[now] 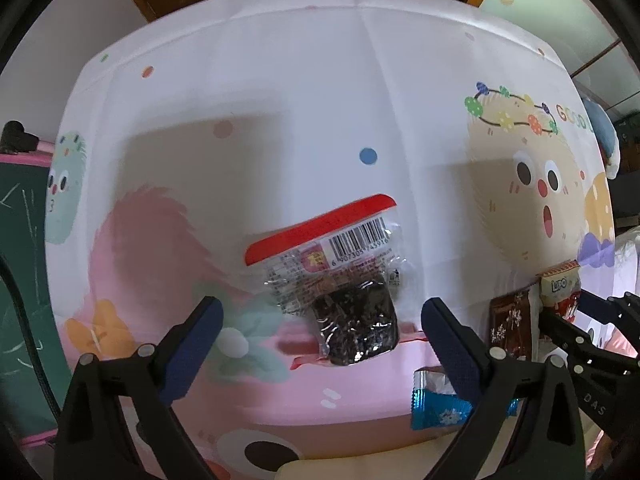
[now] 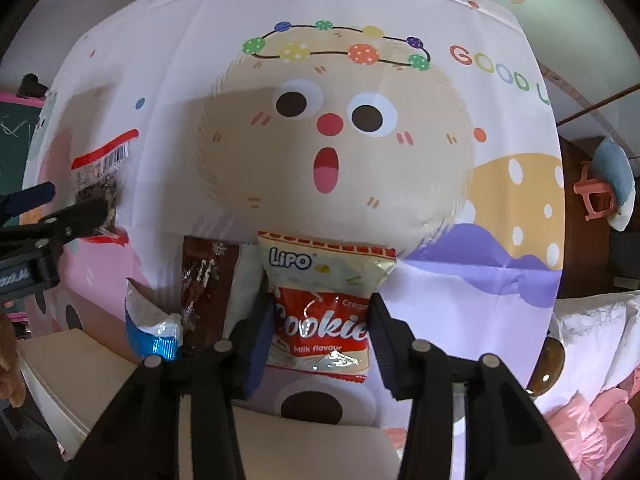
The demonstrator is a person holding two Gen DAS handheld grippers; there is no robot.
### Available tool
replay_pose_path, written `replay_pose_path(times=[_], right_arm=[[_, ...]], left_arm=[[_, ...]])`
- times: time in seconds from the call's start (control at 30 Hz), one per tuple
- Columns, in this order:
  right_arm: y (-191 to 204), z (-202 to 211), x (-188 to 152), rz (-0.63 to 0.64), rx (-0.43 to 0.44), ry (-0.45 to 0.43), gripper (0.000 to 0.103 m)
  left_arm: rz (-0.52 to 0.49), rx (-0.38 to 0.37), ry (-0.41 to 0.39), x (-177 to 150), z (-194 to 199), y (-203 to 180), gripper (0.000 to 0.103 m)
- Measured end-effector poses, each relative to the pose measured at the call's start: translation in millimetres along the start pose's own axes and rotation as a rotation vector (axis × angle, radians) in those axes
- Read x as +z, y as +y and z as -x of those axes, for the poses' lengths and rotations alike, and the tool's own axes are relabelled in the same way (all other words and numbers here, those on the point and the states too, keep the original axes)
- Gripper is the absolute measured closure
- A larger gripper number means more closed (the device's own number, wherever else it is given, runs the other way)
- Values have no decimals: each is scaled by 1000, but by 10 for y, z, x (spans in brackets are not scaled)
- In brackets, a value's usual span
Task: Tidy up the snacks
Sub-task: 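Grasp the dark dried-fruit pack with the left tool while the right grasps the LIPO cookie packet, then carry both packs over the white tray and open both tools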
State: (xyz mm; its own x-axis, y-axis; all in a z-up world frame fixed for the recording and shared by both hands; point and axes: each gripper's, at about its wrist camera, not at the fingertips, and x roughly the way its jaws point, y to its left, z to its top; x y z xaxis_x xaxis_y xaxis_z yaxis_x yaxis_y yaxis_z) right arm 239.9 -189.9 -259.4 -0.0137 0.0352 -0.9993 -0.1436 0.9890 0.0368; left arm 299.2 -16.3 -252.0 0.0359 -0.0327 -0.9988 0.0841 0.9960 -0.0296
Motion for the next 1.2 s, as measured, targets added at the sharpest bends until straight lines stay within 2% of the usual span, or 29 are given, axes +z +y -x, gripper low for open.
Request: replay_pose_path(times=[0.2, 0.27, 0.5, 0.53, 0.73, 0.83, 0.97, 1.07, 1.2], right_arm=[[-223, 101, -84, -48, 51, -36, 58], [-271, 144, -85, -61, 66, -48, 58], [-407, 367, -159, -103, 136, -120, 58], [-451, 422, -187, -108, 144, -137, 58], [-618, 804, -397, -144, 163, -267, 58], [-609, 1108, -576, -154, 192, -338, 58], [-423, 1463, -851, -118, 218, -444, 58], [-303, 1771, -1250, -75, 253, -536, 58], [-120, 2067, -1878, -26, 323, -673, 57]], left_arm=[[-18, 0, 36, 16, -83, -57, 12], [-23, -6, 52, 10, -90, -42, 27], [-16, 12, -23, -58, 61, -82, 51], [-4, 13, -40, -78, 101, -69, 59], [11, 2, -159, -237, 522, -100, 61], [7, -6, -242, -338, 909, -47, 61], [1, -60, -354, -734, 1465, -70, 61], [-15, -104, -429, -1139, 1807, -198, 61], [-46, -149, -546, -1842, 2193, -223, 60]])
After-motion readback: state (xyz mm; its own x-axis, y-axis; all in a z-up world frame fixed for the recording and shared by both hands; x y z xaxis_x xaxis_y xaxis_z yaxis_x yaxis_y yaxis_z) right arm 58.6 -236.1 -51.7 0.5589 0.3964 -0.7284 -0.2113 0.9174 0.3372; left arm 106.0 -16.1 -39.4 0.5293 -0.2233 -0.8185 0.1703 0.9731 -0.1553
